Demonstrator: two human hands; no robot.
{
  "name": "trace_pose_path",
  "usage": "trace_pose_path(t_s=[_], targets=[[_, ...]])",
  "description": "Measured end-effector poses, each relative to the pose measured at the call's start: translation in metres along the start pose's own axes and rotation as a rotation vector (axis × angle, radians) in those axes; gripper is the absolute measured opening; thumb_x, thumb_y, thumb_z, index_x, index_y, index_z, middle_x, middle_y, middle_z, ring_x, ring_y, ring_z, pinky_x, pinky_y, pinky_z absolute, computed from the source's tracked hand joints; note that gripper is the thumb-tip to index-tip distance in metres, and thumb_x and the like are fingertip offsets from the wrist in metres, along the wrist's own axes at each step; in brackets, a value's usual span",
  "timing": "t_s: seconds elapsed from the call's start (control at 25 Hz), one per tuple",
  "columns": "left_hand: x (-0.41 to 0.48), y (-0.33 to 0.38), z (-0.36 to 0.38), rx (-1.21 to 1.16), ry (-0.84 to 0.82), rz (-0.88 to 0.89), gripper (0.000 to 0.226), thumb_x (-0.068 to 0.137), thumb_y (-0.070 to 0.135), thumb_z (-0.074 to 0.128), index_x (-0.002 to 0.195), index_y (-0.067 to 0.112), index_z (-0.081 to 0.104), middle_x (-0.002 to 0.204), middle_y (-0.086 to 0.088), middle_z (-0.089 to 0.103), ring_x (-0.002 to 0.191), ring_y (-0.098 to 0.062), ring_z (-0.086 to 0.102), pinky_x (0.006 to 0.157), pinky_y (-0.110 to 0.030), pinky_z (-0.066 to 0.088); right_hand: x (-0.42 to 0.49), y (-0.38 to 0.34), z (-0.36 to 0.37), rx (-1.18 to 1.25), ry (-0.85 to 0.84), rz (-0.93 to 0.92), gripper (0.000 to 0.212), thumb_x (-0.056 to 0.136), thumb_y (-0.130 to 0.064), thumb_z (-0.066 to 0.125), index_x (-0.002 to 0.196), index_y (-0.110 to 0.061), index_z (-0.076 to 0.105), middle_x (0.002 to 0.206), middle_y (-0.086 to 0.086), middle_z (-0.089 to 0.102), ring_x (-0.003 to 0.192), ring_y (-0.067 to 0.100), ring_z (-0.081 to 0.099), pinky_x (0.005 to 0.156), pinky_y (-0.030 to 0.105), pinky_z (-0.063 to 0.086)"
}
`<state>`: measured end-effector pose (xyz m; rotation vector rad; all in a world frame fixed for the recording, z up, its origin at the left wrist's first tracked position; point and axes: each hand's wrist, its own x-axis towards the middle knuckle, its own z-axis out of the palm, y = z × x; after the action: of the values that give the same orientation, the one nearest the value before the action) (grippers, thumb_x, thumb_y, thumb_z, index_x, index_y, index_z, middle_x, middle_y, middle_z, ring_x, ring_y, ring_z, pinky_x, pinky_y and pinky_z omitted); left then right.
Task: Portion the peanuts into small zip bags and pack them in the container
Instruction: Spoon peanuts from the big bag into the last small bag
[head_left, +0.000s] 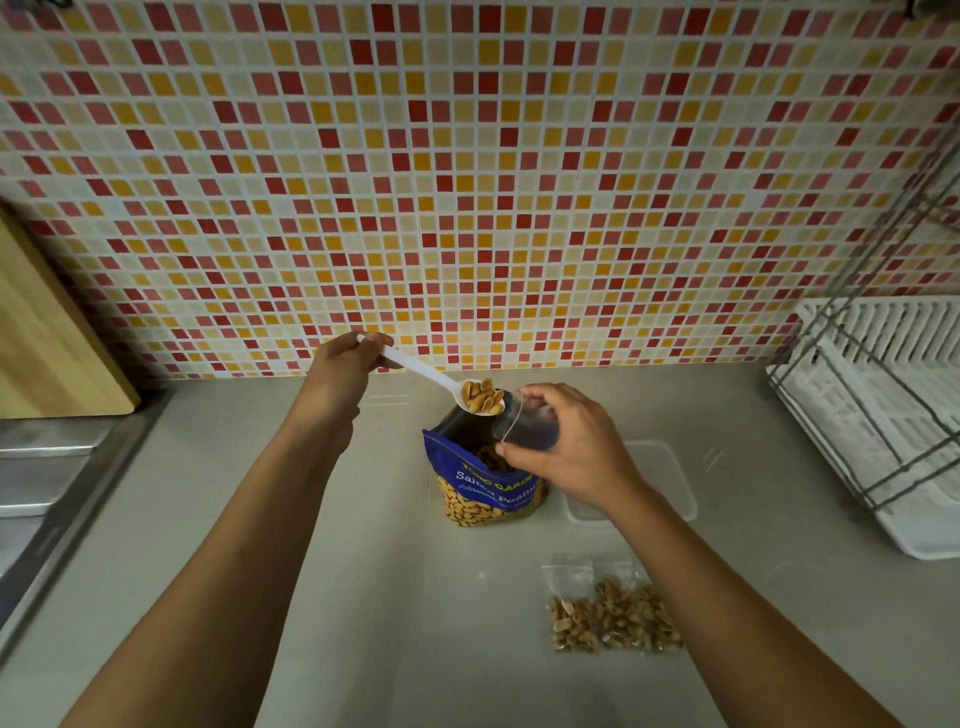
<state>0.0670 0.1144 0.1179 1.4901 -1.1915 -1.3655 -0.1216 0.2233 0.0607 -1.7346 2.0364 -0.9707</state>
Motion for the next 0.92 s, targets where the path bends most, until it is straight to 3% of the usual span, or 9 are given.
trace_pose_path(t_s=[0.12, 0.24, 0.36, 0.4, 0.48, 0.6, 0.72, 0.8, 0.92], targets=[[-0.009, 0.013, 0.009, 0.134, -0.020, 0.148, 0.024, 0.099, 0.027, 0.041, 0.093, 0.015, 0.062, 0.105, 0.004, 0.057, 0.100, -0.013, 0.047, 0.089, -0.036, 0.035, 0.001, -0.003, 0.004, 0.104, 0.035, 0.011, 0.058, 0.065, -0.041, 0.080, 0.115, -0.022, 0.057, 0.107, -0.010, 0.059, 0.096, 0.007, 0.055, 0.082, 0.029, 0.052], [-0.025, 0.024, 0.020, 0.359, -0.092, 0.472, 0.028, 0.099, 0.028, 0.038, 0.098, 0.013, 0.061, 0.098, 0.001, 0.059, 0.082, -0.011, 0.053, 0.072, -0.026, 0.042, 0.000, -0.007, 0.008, 0.217, 0.091, 0.005, 0.053, 0.066, -0.039, 0.080, 0.112, -0.022, 0.058, 0.107, -0.009, 0.062, 0.093, 0.006, 0.056, 0.078, 0.022, 0.050], [-0.033, 0.032, 0.020, 0.657, 0.007, 0.857, 0.031, 0.094, 0.041, 0.035, 0.096, 0.024, 0.061, 0.099, 0.001, 0.063, 0.095, -0.025, 0.058, 0.079, -0.046, 0.049, -0.001, -0.012, 0.011, 0.381, 0.121, 0.067, 0.047, 0.068, -0.034, 0.080, 0.109, -0.026, 0.058, 0.105, -0.011, 0.062, 0.090, 0.001, 0.057, 0.073, 0.016, 0.049], [-0.030, 0.037, 0.016, 0.630, 0.031, 0.864, 0.030, 0.095, 0.040, 0.037, 0.097, 0.023, 0.062, 0.099, 0.000, 0.064, 0.091, -0.025, 0.058, 0.076, -0.044, 0.050, -0.001, -0.012, 0.011, 0.436, 0.127, 0.094, 0.046, 0.069, -0.032, 0.080, 0.109, -0.027, 0.058, 0.105, -0.011, 0.062, 0.091, 0.001, 0.058, 0.072, 0.016, 0.051], [-0.026, 0.042, 0.008, 0.394, 0.044, 0.679, 0.025, 0.098, 0.030, 0.040, 0.099, 0.017, 0.062, 0.097, -0.003, 0.064, 0.078, -0.017, 0.057, 0.067, -0.031, 0.047, -0.003, -0.008, 0.011, 0.526, 0.146, 0.129, 0.046, 0.071, -0.030, 0.079, 0.111, -0.024, 0.058, 0.106, -0.008, 0.063, 0.093, 0.003, 0.059, 0.072, 0.017, 0.052], [-0.017, 0.018, 0.006, 0.248, 0.084, 0.430, 0.025, 0.098, 0.024, 0.042, 0.103, 0.011, 0.062, 0.100, -0.004, 0.065, 0.079, -0.009, 0.056, 0.065, -0.019, 0.041, -0.010, 0.005, 0.010, 0.618, 0.169, 0.190, 0.048, 0.072, -0.031, 0.078, 0.114, -0.024, 0.057, 0.106, -0.010, 0.062, 0.096, 0.005, 0.060, 0.075, 0.019, 0.054], [-0.015, -0.036, 0.027, 0.635, -0.003, 0.492, 0.025, 0.096, 0.032, 0.043, 0.106, 0.016, 0.061, 0.100, -0.002, 0.066, 0.101, -0.022, 0.059, 0.086, -0.038, 0.047, -0.018, 0.020, 0.013, 0.693, 0.148, 0.245, 0.042, 0.072, -0.031, 0.077, 0.110, -0.028, 0.058, 0.104, -0.008, 0.065, 0.097, 0.011, 0.062, 0.077, 0.024, 0.055], [-0.014, -0.060, 0.043, 0.989, -0.002, 0.533, 0.026, 0.095, 0.037, 0.043, 0.111, 0.024, 0.059, 0.119, -0.004, 0.060, 0.124, -0.024, 0.045, 0.102, -0.051, 0.035, -0.022, 0.026, 0.014, 0.697, 0.111, 0.263, 0.040, 0.073, -0.030, 0.076, 0.108, -0.029, 0.057, 0.102, -0.010, 0.065, 0.098, 0.010, 0.062, 0.073, 0.019, 0.054], [-0.013, -0.064, 0.063, 1.086, -0.033, 0.405, 0.028, 0.095, 0.035, 0.045, 0.115, 0.024, 0.060, 0.133, -0.005, 0.051, 0.135, -0.020, 0.032, 0.105, -0.058, 0.021, -0.022, 0.030, 0.012, 0.709, 0.081, 0.259, 0.037, 0.074, -0.029, 0.076, 0.106, -0.031, 0.057, 0.103, -0.012, 0.065, 0.099, 0.008, 0.062, 0.070, 0.014, 0.051]])
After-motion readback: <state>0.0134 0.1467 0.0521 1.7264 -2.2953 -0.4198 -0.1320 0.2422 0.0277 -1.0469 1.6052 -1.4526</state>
